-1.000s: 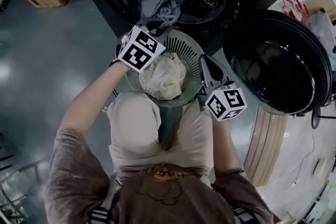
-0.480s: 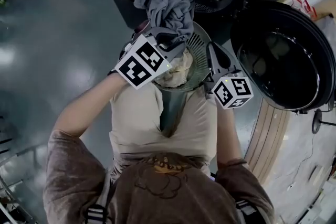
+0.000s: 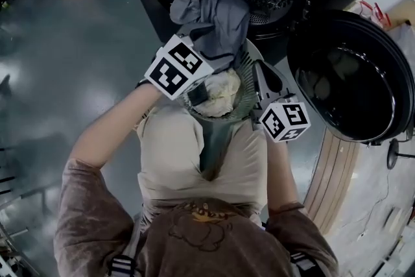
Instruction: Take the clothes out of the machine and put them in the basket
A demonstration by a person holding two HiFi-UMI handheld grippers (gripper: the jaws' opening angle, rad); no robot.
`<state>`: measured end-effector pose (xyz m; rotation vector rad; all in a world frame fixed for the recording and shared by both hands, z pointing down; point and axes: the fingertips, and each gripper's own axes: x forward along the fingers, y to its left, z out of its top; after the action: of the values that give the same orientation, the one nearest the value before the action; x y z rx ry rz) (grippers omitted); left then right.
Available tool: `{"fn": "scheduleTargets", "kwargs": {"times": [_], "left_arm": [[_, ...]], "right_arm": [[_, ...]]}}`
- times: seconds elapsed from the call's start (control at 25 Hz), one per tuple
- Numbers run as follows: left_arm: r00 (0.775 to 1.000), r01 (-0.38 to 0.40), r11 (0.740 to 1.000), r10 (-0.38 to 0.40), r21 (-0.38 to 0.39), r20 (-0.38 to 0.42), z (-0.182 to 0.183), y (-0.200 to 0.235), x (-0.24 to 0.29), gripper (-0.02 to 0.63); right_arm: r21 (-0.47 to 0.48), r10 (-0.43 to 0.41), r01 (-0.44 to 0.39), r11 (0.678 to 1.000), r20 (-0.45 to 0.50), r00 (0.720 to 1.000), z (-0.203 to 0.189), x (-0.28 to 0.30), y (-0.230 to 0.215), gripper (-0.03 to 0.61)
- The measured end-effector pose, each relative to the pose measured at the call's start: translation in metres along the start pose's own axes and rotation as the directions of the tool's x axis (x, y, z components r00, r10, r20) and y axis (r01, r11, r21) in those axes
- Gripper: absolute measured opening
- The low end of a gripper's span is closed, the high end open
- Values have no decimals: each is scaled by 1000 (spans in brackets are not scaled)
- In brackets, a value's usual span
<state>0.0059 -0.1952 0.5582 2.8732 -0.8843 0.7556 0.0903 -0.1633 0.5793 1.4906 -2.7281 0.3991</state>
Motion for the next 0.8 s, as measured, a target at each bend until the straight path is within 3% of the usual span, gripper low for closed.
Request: {"fn": "scheduleTargets", "kwargs": {"times": [0.24, 0.36, 0.48, 0.64, 0.8], "left_arm": [[989, -150, 987, 148, -59, -29, -18, 105, 59, 379], [976, -216, 957, 212, -192, -40, -22, 154, 87, 400], [955, -296, 933, 286, -204, -80, -24, 191, 110, 402], [934, -342, 917, 308, -205, -181, -38, 226, 138, 413], [918, -337, 916, 269, -217, -291, -55, 238, 158, 425]], "right_arm": [[-3, -9, 9, 1000, -9, 1000, 0, -1, 8, -2], [-3, -27, 27, 1000, -12, 1000, 0, 0, 7, -2], [-3, -41, 40, 999, -12, 999, 0, 1, 7, -2], [-1, -60, 60, 998, -13, 998, 1, 1, 5, -2], [5, -77, 77, 997, -12, 997, 2, 0, 0, -2]]}}
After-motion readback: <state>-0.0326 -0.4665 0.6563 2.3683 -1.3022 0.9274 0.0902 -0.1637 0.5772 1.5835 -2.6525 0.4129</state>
